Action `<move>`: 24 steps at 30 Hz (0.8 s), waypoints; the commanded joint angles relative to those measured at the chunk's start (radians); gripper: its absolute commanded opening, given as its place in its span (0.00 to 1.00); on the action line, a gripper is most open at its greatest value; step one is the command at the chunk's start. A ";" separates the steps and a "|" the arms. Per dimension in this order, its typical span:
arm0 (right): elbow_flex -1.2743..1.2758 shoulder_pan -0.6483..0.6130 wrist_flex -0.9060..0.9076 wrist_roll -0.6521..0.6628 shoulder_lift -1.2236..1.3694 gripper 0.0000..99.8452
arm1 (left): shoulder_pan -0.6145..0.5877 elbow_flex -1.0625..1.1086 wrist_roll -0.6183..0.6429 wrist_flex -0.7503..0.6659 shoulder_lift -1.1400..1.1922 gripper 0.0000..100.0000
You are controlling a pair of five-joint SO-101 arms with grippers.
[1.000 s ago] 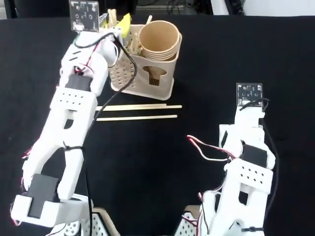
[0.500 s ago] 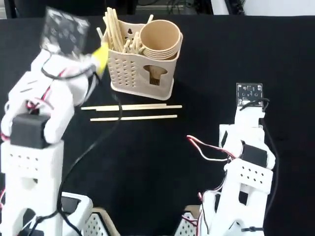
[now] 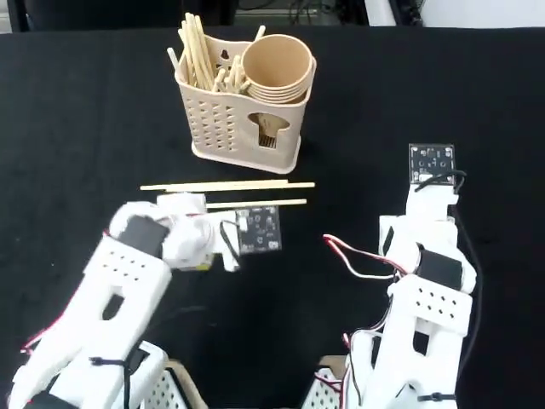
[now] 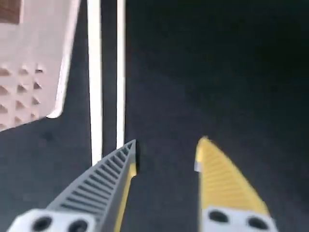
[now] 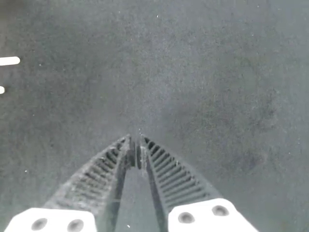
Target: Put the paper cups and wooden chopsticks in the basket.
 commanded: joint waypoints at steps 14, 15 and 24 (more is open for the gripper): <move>-0.002 -0.015 -0.021 0.035 -0.007 0.03 | 0.097 -0.490 0.080 -0.229 0.697 0.22; -0.002 -0.015 -0.018 0.035 -0.008 0.03 | 0.087 -0.529 0.095 -0.232 0.738 0.22; -0.002 -0.015 -0.018 0.035 -0.008 0.03 | 0.048 -0.803 0.227 -0.238 1.033 0.25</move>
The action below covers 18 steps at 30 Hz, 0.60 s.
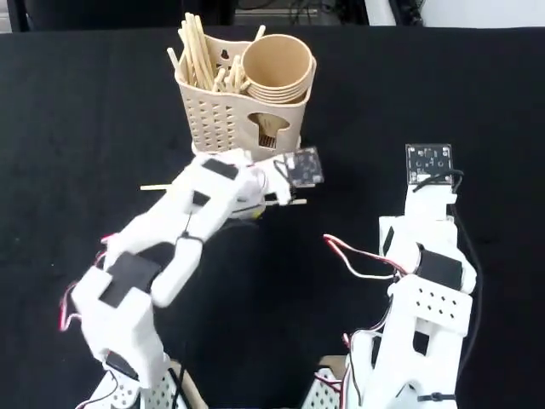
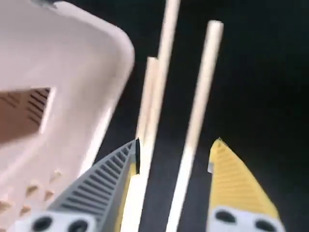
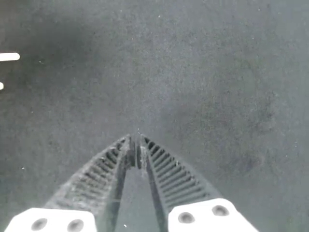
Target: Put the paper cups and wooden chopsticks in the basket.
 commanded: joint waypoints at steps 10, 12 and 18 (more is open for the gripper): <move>0.007 -0.017 -0.025 0.008 -0.010 0.03 | -0.012 -0.150 0.069 -0.006 0.143 0.24; 0.007 -0.017 -0.025 0.008 -0.010 0.03 | -0.015 -0.140 0.066 0.002 0.153 0.24; 0.007 -0.017 -0.023 0.008 -0.010 0.03 | -0.004 -0.110 -0.057 0.092 0.150 0.10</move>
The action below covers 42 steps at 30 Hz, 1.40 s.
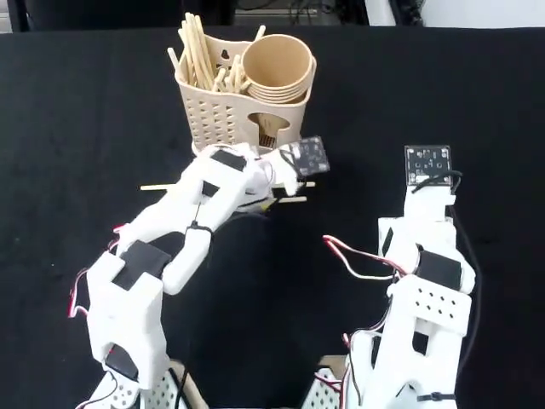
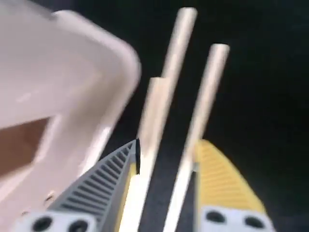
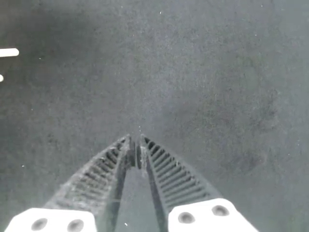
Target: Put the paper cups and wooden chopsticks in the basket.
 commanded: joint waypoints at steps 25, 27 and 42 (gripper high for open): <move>-0.005 -0.017 -0.021 0.008 -0.010 0.03 | 0.004 0.332 0.098 0.318 -0.787 0.03; -0.005 -0.017 -0.021 0.008 -0.010 0.03 | 0.002 0.403 0.155 0.301 -0.979 0.03; -0.005 -0.017 -0.021 0.006 -0.010 0.03 | -0.237 0.690 0.537 -0.855 -1.648 0.03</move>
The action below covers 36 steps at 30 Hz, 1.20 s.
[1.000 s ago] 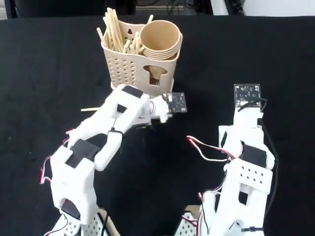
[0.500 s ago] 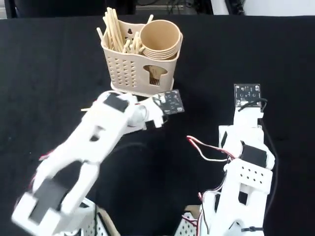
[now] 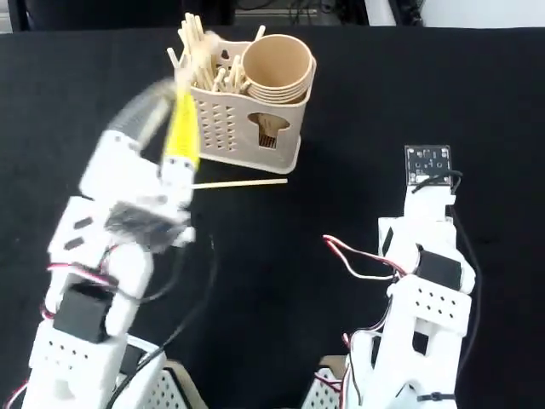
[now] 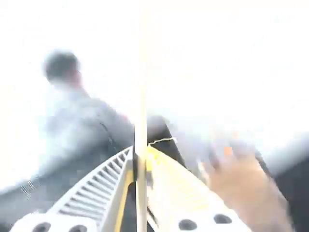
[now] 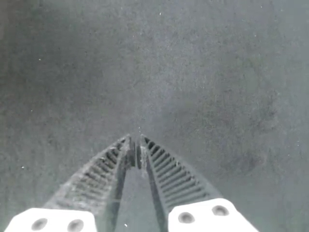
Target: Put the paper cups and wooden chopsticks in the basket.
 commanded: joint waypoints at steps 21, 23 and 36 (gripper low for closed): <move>-0.005 -0.017 -0.020 0.008 -0.008 0.03 | -0.219 -0.693 0.778 -0.319 0.945 0.03; -0.005 -0.017 -0.020 0.008 -0.008 0.03 | -0.196 -0.697 0.776 -0.316 0.973 0.03; -0.004 -0.017 -0.020 0.008 -0.008 0.03 | -0.137 -0.582 0.589 -0.313 1.059 0.03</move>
